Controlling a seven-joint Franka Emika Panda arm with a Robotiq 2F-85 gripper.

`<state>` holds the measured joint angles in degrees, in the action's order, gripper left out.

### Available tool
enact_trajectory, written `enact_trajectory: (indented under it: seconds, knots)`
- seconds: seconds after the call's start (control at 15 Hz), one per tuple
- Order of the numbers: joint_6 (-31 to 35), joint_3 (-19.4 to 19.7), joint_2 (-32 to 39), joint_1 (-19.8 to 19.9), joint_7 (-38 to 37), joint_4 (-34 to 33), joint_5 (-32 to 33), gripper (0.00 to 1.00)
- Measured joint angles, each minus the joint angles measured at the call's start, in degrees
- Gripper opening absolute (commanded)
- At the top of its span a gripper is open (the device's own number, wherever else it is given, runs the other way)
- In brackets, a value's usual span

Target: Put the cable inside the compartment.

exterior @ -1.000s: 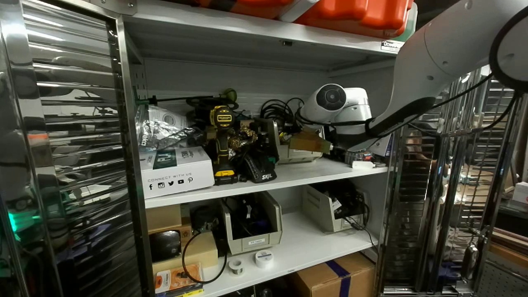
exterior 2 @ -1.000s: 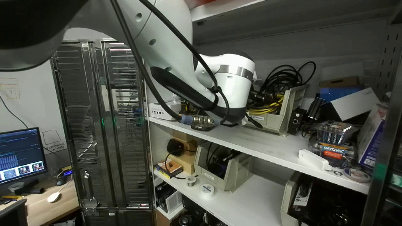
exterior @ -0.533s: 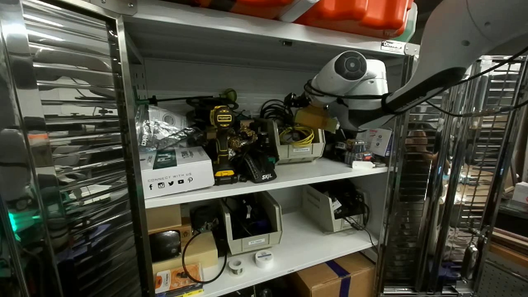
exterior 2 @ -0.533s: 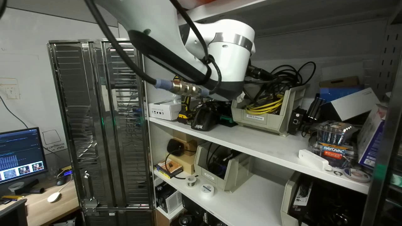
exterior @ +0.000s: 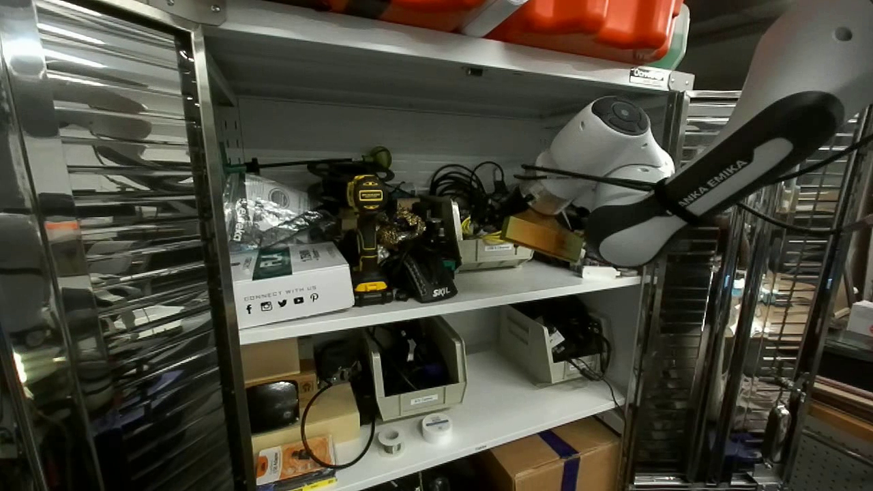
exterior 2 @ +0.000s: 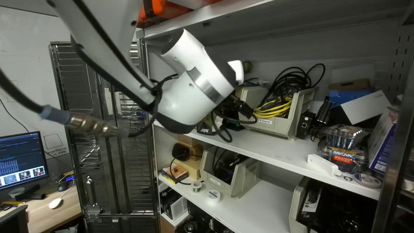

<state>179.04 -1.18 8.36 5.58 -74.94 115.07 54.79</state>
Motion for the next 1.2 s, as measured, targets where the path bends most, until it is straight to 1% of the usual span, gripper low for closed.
enact_trajectory:
  seconds: [0.13, 0.27, 0.33, 0.47, 0.53, 0.67, 0.73, 0.87, 1.0, 1.2]
  knots:
    - [-1.22, -7.50, -2.54, 4.53, 8.53, 7.01, -9.50, 1.00]
    - [-4.60, -14.53, -5.33, 8.15, 15.89, 13.51, -19.12, 1.00]
    - [-7.02, -17.41, -6.30, 9.18, 19.11, 15.68, -23.99, 1.00]
    - [-14.02, -21.34, -7.19, 9.63, 25.51, 17.22, -33.73, 1.00]
    - [-18.54, -20.70, -7.49, 7.83, 29.03, 16.92, -38.57, 1.00]
    - [-28.27, -16.02, -9.55, 3.04, 36.66, 16.59, -47.47, 1.00]
    - [-33.36, -13.70, -11.09, 1.66, 39.40, 16.61, -49.66, 1.00]
    - [-43.45, -9.49, -14.40, 0.37, 43.47, 16.47, -50.78, 1.00]
    - [-52.77, -6.20, -17.28, 0.23, 47.34, 15.23, -50.80, 1.00]
    - [-66.98, -2.15, -21.04, 0.22, 54.09, 10.84, -50.83, 1.00]
